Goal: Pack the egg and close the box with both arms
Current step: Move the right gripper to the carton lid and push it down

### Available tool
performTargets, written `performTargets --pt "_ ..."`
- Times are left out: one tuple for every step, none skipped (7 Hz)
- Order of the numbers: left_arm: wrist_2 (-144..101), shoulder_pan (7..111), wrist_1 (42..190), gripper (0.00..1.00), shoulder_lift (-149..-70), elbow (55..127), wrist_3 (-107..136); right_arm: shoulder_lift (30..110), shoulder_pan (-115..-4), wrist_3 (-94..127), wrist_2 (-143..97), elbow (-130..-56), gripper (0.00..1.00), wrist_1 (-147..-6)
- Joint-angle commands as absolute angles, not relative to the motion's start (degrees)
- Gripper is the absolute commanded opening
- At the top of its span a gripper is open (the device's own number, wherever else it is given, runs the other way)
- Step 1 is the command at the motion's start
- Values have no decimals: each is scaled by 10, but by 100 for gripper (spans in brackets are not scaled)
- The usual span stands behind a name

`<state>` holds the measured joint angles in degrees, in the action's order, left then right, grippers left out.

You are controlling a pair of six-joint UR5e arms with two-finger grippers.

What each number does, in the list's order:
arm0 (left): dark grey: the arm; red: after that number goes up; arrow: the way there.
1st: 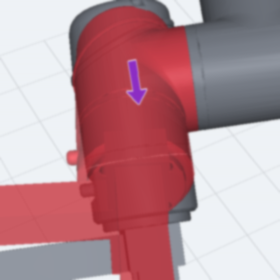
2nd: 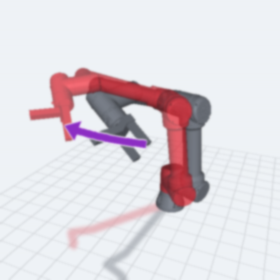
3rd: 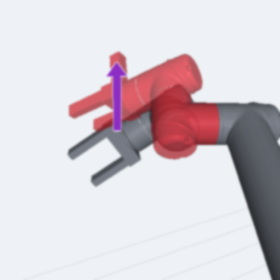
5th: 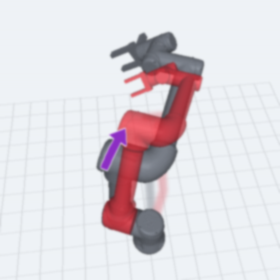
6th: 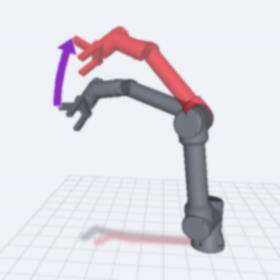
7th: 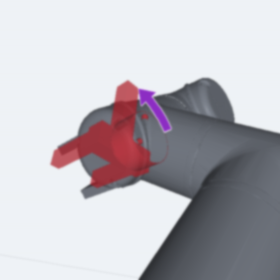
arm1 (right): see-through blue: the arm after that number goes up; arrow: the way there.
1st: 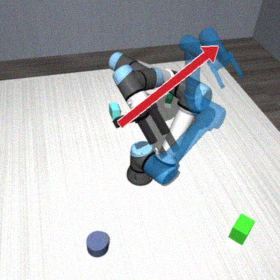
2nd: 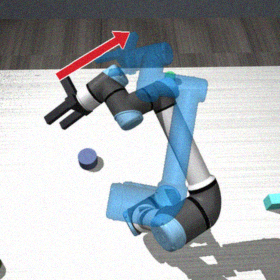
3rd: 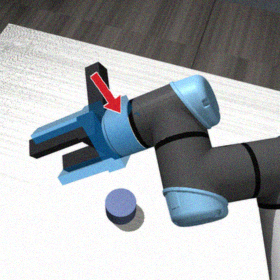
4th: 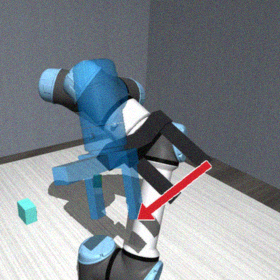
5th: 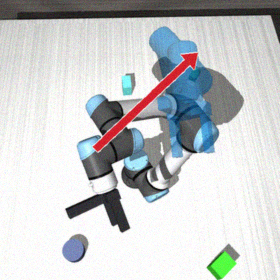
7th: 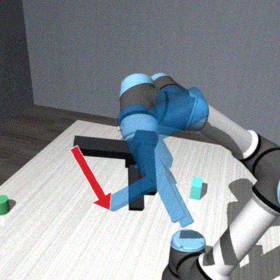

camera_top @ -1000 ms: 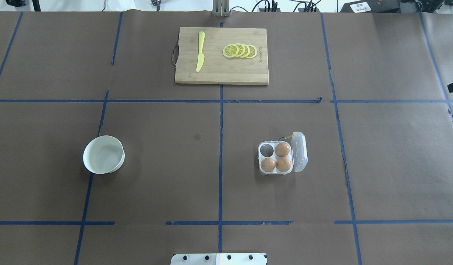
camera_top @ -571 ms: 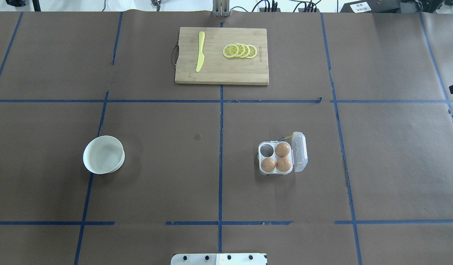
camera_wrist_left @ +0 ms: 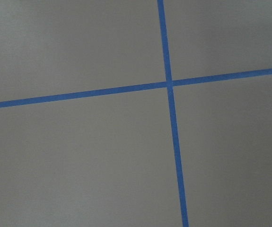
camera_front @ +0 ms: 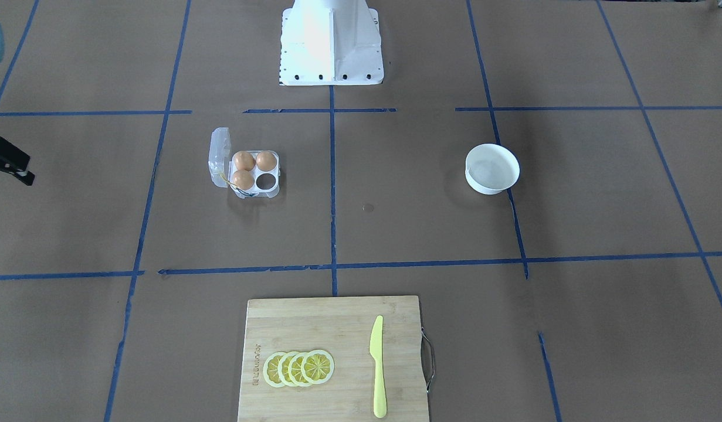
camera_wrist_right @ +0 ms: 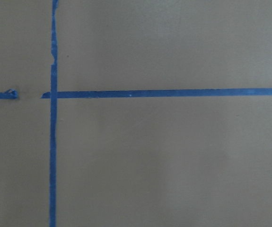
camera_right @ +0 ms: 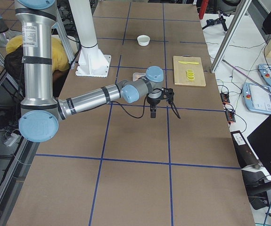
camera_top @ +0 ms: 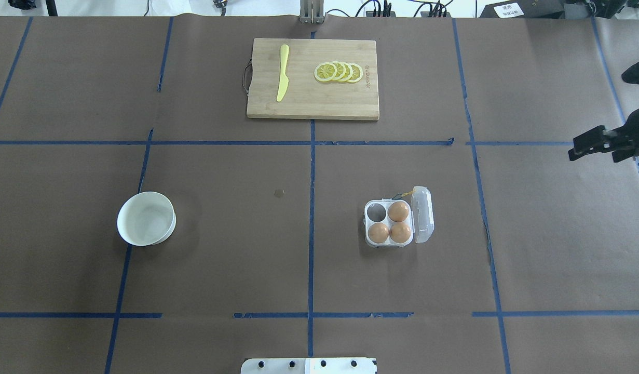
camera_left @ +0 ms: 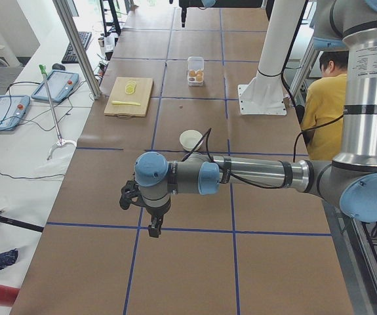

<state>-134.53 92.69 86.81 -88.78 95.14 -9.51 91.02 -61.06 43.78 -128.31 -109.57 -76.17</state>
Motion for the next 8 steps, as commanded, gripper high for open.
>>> performTargets --pt "-1347 926 869 100 -892 954 -97 902 -482 617 -1223 -1101 100 -660" --pt "-1348 926 873 100 -892 955 -97 880 -438 670 -1206 -1103 100 -639" --pt "-1348 926 873 100 -892 957 -98 854 -405 718 -1194 -1106 100 -630" --pt "-1348 926 873 100 -891 961 -98 816 -371 757 -1167 -1106 100 -628" --pt "-1348 926 873 100 -891 962 -98 780 -363 795 -1161 -1106 100 -628" --pt "-1348 926 873 100 -892 962 -98 763 -364 806 -1162 -1110 100 -628" --pt "-1348 926 874 100 -892 962 -98 765 -366 804 -1165 -1109 100 -636" --pt "-1348 926 874 100 -892 962 -98 768 -386 797 -1165 -1107 100 -676"
